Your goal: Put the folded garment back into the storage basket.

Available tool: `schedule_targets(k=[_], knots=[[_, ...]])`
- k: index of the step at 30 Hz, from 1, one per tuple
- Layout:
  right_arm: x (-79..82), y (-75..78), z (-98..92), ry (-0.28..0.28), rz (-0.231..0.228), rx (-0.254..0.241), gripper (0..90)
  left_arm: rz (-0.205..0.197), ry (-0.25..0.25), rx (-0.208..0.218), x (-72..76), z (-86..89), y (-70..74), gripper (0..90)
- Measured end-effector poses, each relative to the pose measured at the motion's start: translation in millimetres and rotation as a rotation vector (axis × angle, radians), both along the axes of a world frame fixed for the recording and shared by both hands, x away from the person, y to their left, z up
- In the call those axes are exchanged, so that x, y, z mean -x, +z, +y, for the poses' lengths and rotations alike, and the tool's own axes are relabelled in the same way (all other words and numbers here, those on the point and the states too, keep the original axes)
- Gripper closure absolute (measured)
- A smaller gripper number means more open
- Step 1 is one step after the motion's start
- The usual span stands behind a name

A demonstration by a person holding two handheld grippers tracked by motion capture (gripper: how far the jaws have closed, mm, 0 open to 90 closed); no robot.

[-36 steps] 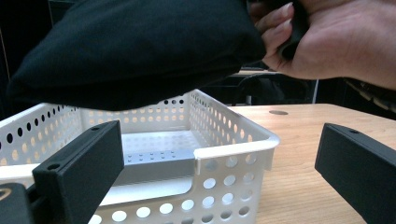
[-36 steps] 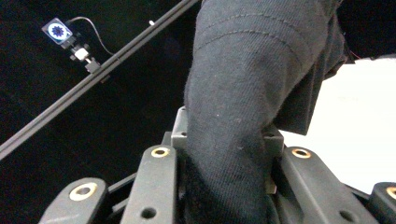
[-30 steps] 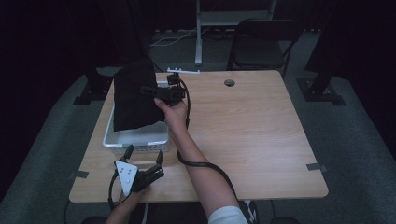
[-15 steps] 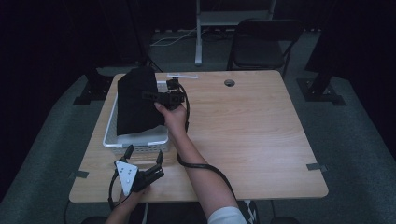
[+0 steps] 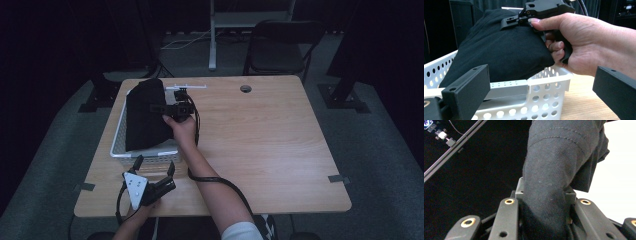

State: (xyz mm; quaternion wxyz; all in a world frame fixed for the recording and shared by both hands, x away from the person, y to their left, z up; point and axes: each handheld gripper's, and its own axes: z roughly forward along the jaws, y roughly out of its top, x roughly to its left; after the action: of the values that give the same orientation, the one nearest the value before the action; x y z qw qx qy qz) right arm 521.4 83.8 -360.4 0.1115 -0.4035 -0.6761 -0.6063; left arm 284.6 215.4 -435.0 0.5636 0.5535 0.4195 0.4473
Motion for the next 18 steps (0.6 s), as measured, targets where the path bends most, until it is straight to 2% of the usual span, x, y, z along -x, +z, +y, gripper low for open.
schedule_targets(k=[2, 9, 13, 16, 18], knots=[[0.0, 0.2, 1.6, 0.005, 0.004, 0.011, 69.1, 0.001, 0.000, -0.001, -0.1, -0.1, 0.0, 2.4], [-0.4, 2.2, 10.6, 0.019, 0.002, 0.096, 68.7, 0.000, 0.000, 0.000, -0.2, -0.4, 0.0, 2.4], [-1.3, 2.6, 12.9, 0.028, 0.009, 0.117, 68.6, 0.000, 0.001, -0.001, -0.2, -0.4, 0.0, 2.4], [-3.1, 5.1, 19.0, 0.042, 0.013, 0.190, 68.0, 0.001, 0.001, -0.003, -0.2, -0.5, 0.0, 2.4], [-3.1, 5.9, 22.1, 0.044, 0.017, 0.219, 67.2, 0.001, 0.001, 0.000, -0.2, -0.4, 0.0, 2.4]])
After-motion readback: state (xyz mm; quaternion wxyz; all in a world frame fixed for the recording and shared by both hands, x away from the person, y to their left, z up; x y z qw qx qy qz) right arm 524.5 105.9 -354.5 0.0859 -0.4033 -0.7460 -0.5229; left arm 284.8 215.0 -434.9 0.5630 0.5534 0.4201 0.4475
